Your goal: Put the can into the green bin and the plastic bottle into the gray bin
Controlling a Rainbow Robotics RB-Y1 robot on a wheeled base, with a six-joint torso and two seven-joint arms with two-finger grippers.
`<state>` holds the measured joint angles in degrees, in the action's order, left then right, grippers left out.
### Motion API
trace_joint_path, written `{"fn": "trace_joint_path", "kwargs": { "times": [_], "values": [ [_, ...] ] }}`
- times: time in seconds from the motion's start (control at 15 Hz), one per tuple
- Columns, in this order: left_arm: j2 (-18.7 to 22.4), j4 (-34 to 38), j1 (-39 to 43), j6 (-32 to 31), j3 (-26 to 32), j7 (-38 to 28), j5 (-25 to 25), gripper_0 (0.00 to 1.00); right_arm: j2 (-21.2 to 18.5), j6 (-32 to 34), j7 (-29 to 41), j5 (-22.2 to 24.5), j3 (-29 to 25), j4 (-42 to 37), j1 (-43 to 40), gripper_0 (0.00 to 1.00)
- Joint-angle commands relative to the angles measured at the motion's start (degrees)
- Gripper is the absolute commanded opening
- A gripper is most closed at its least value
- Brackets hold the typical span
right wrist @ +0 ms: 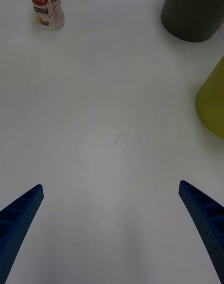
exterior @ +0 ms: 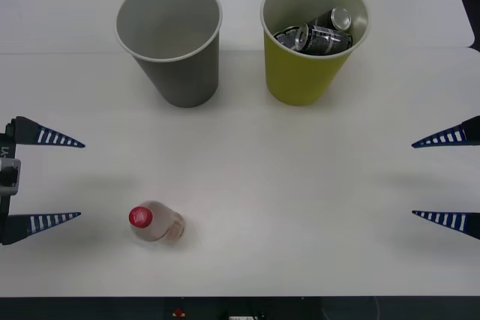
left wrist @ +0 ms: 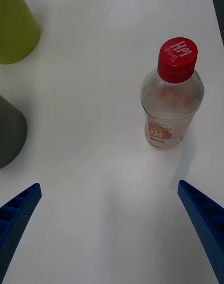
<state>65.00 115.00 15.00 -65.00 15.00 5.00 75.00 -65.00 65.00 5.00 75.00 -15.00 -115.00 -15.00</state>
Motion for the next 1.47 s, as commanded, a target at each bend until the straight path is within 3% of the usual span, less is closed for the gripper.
{"fn": "trace_joint_path", "kwargs": {
  "times": [0.07, 0.6, 0.8, 1.47],
  "values": [
    [-0.4, -0.6, 0.0, 0.3, -0.1, 0.0, 0.1, 1.0, 0.0, 0.0, 0.0, 0.0, 0.0, 0.0, 0.0, 1.0],
    [0.9, -5.8, -0.2, -0.7, -0.8, 0.7, -2.5, 1.0, 0.0, 0.0, 0.0, 0.0, 0.0, 0.0, 0.0, 1.0],
    [3.6, -10.3, -0.9, -0.7, -5.5, 2.3, -8.3, 1.0, 0.0, 0.0, 0.0, 0.0, 0.0, 0.0, 0.0, 1.0],
    [4.3, -27.5, -9.2, -0.8, -23.9, 23.3, -27.5, 1.0, 0.0, 0.0, 0.0, 0.0, 0.0, 0.0, 0.0, 1.0]
  ]
}}
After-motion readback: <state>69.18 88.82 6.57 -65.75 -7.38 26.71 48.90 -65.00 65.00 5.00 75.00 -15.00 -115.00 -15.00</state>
